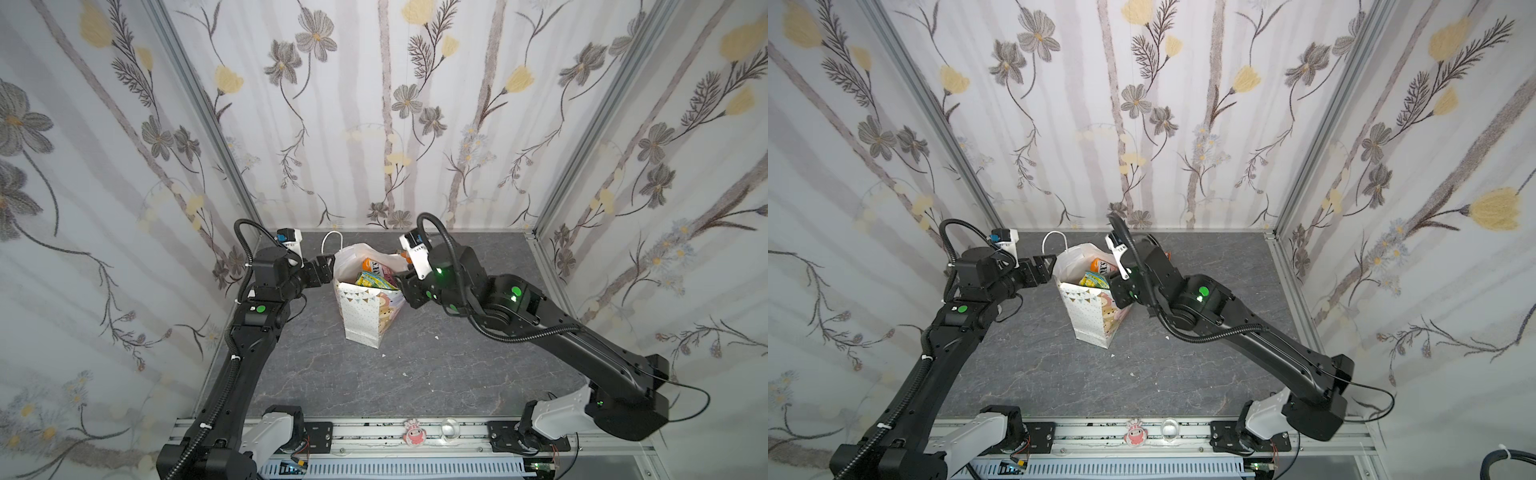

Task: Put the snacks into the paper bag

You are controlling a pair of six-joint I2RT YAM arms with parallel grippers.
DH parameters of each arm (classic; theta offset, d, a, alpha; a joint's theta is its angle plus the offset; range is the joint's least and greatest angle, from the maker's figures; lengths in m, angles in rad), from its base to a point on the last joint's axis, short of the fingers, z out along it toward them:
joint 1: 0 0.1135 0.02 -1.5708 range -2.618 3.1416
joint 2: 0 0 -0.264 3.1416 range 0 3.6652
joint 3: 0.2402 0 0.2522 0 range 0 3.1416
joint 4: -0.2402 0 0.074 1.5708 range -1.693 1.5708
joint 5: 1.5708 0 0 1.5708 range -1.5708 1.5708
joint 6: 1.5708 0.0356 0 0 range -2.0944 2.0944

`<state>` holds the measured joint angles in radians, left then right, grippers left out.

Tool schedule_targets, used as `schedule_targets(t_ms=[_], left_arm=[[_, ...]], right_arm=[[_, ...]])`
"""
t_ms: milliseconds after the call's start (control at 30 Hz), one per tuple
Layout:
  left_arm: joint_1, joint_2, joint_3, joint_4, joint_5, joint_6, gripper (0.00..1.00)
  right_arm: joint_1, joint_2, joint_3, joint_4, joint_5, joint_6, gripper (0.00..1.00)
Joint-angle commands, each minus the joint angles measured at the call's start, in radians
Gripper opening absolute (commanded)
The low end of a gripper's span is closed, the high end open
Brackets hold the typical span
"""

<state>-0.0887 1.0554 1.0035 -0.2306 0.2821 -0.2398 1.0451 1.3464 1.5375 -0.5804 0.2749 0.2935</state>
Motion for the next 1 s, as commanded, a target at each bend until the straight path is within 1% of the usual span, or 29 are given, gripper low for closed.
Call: schedule_targets(t_ms=[0, 100, 233, 367, 433, 500, 533, 600, 700, 733, 767, 800, 867, 933, 967], left_arm=[[0.003, -0.009, -0.006, 0.049, 0.017, -0.005, 0.88], [0.003, -0.001, -0.005, 0.057, 0.05, -0.009, 0.89], [0.003, -0.004, -0.012, 0.079, 0.092, -0.012, 0.88], [0.003, -0.039, -0.011, 0.077, 0.053, 0.017, 0.88], [0.003, -0.051, 0.032, 0.012, -0.026, 0.045, 0.89], [0.003, -0.052, 0.106, -0.078, -0.078, 0.08, 0.84], [0.003, -0.054, 0.144, -0.126, -0.103, 0.082, 0.83], [0.001, -0.07, 0.188, -0.17, -0.103, 0.069, 0.84], [-0.004, -0.089, 0.242, -0.213, -0.051, 0.028, 0.86], [-0.013, -0.084, 0.265, -0.237, -0.017, 0.024, 0.86], [-0.028, -0.072, 0.283, -0.269, 0.013, 0.031, 0.83], [-0.049, -0.061, 0.328, -0.305, 0.02, 0.036, 0.81], [-0.121, -0.04, 0.372, -0.379, -0.027, 0.046, 0.8], [-0.187, -0.033, 0.38, -0.418, -0.079, 0.053, 0.83], [-0.216, -0.026, 0.38, -0.432, -0.094, 0.051, 0.85]], right_arm=[[-0.009, -0.135, -0.196, 0.394, 0.047, 0.085, 0.47], [-0.028, -0.199, -0.265, 0.42, 0.042, 0.089, 0.5], [-0.064, -0.204, -0.306, 0.394, 0.014, 0.108, 0.52], [-0.08, -0.183, -0.298, 0.364, 0.001, 0.109, 0.51], [-0.089, -0.182, -0.298, 0.337, 0.008, 0.116, 0.53], [-0.102, -0.191, -0.317, 0.333, 0.01, 0.123, 0.57], [-0.114, -0.195, -0.329, 0.332, 0.002, 0.13, 0.58], [-0.132, -0.196, -0.342, 0.339, -0.017, 0.129, 0.6], [-0.147, -0.191, -0.365, 0.385, -0.059, 0.114, 0.63], [-0.151, -0.186, -0.373, 0.406, -0.077, 0.113, 0.65], [-0.157, -0.177, -0.378, 0.42, -0.096, 0.109, 0.67], [-0.16, -0.167, -0.378, 0.43, -0.116, 0.106, 0.68], [-0.162, -0.146, -0.382, 0.468, -0.153, 0.088, 0.69], [-0.161, -0.119, -0.385, 0.495, -0.172, 0.082, 0.7], [-0.161, -0.103, -0.377, 0.494, -0.162, 0.083, 0.7]])
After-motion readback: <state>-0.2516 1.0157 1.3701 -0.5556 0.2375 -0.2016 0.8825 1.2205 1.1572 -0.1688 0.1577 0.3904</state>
